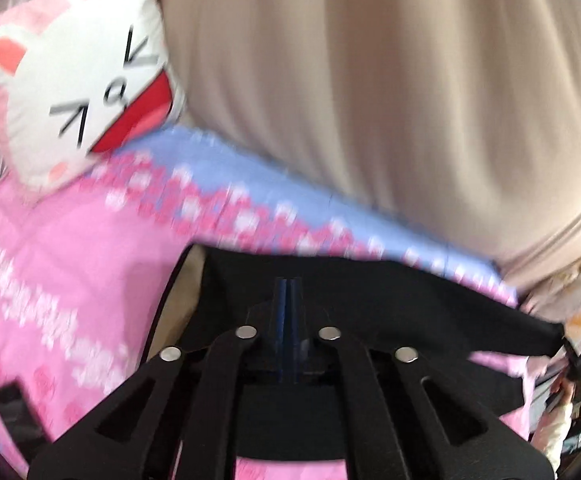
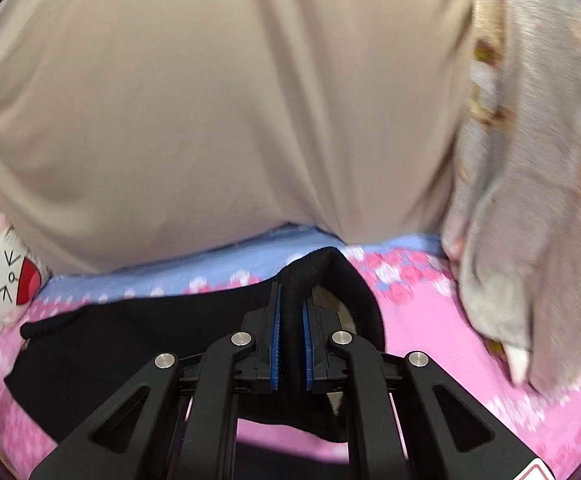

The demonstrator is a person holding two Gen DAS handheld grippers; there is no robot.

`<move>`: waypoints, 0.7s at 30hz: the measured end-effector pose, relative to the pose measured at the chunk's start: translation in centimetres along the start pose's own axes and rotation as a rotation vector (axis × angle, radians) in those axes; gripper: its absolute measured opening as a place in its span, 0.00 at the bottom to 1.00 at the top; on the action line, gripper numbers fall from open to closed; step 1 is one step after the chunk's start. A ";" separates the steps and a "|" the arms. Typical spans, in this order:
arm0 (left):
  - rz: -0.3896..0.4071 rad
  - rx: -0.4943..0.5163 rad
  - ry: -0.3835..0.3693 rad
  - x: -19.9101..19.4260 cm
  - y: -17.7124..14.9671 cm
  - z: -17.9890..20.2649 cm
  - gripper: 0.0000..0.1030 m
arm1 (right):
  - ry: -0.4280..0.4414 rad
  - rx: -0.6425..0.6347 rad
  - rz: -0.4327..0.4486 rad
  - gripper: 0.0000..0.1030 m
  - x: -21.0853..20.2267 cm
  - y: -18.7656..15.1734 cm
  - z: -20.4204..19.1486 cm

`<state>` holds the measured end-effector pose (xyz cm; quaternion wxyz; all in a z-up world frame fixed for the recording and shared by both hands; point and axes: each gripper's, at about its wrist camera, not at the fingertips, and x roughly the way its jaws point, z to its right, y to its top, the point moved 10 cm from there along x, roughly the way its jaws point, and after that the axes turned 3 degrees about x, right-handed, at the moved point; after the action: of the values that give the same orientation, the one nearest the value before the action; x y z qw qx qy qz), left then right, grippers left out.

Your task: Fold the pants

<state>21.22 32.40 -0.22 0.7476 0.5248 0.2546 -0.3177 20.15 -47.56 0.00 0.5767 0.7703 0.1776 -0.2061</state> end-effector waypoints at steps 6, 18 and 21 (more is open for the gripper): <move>-0.035 -0.175 0.158 6.5 -0.8 -3.8 0.90 | 0.004 0.067 -0.036 0.07 0.4 -3.1 1.3; -0.184 -0.243 -0.083 13.2 0.5 0.1 0.03 | -0.003 0.075 -0.036 0.07 0.1 -3.8 0.7; -0.070 -0.187 -0.146 6.3 2.3 0.7 0.03 | 0.008 0.056 -0.014 0.07 -0.8 -3.3 0.2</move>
<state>27.17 30.95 -3.03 0.7982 0.4188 0.2462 -0.3561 17.75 -46.95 -2.28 0.5526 0.7859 0.1793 -0.2119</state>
